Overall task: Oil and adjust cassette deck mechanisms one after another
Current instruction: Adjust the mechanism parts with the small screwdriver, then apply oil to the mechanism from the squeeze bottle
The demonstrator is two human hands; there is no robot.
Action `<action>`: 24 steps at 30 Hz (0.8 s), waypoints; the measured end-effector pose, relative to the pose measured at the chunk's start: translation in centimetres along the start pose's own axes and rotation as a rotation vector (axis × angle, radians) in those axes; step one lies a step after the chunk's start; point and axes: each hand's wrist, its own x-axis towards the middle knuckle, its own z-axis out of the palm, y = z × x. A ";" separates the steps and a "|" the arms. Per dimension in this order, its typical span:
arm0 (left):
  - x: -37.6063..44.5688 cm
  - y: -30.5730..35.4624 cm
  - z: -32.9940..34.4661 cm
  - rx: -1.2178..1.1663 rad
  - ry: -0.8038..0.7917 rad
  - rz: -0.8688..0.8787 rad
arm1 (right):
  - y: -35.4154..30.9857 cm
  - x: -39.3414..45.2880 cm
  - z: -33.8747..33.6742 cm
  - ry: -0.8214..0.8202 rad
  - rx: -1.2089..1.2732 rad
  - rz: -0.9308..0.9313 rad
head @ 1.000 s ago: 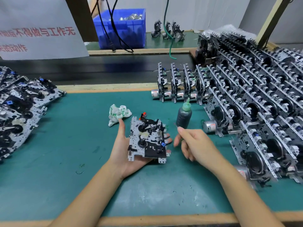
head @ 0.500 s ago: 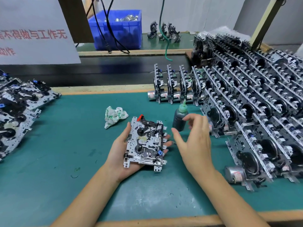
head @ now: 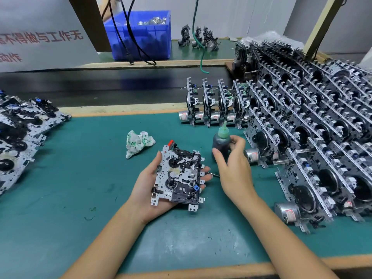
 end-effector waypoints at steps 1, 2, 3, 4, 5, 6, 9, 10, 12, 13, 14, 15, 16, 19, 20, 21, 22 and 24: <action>0.0 0.0 0.0 -0.005 0.001 -0.004 | -0.2 -0.1 -0.1 0.007 0.090 -0.003; 0.0 0.0 -0.1 -0.008 0.001 -0.007 | -0.5 -0.2 -0.2 0.022 0.167 -0.010; 0.0 0.0 -0.1 -0.011 -0.001 -0.009 | -0.7 -0.3 -0.4 0.037 0.226 -0.020; 0.0 0.1 -0.1 -0.015 -0.005 -0.010 | -1.0 -0.4 -0.6 0.047 0.280 -0.026; -0.1 0.1 -0.1 -0.017 -0.008 -0.010 | -1.2 -0.4 -0.9 0.051 0.340 -0.022; -0.1 0.1 -0.1 -0.016 -0.008 -0.011 | -1.3 -0.5 -1.2 0.054 0.406 -0.010; -0.1 0.2 -0.1 -0.011 0.004 -0.015 | -1.5 -0.5 -2.1 0.067 0.670 0.099; -0.1 0.2 -0.1 -0.012 0.007 -0.015 | -1.5 -0.5 -2.3 0.061 0.810 0.162; -0.1 0.1 -0.1 -0.007 0.010 -0.013 | -1.6 -0.4 -2.5 0.031 1.111 0.282; -0.1 0.2 -0.1 -0.004 0.012 -0.011 | -1.6 -0.3 -2.6 0.023 1.217 0.329; 0.0 0.2 -0.1 0.000 0.015 -0.010 | -1.6 -0.3 -2.6 0.027 1.279 0.366; 0.0 0.2 -0.1 0.005 0.018 -0.010 | -1.6 -0.2 -2.6 0.037 1.300 0.396; 0.0 0.2 -0.1 0.008 0.019 -0.010 | -1.6 -0.1 -2.6 0.046 1.288 0.416; 0.0 0.2 -0.2 0.005 0.018 -0.013 | -1.7 -0.2 -2.3 0.053 1.149 0.405; 0.0 0.2 -0.2 0.008 0.021 -0.015 | -1.6 -0.2 -2.2 0.061 1.092 0.387; 0.0 0.2 -0.3 0.010 0.025 -0.017 | -1.6 -0.3 -2.0 0.072 1.034 0.369; 0.0 0.2 -0.3 0.010 0.029 -0.019 | -1.6 -0.3 -1.9 0.086 0.980 0.348; 0.1 0.2 -0.3 0.008 0.036 -0.023 | -1.5 -0.4 -1.7 0.112 0.905 0.321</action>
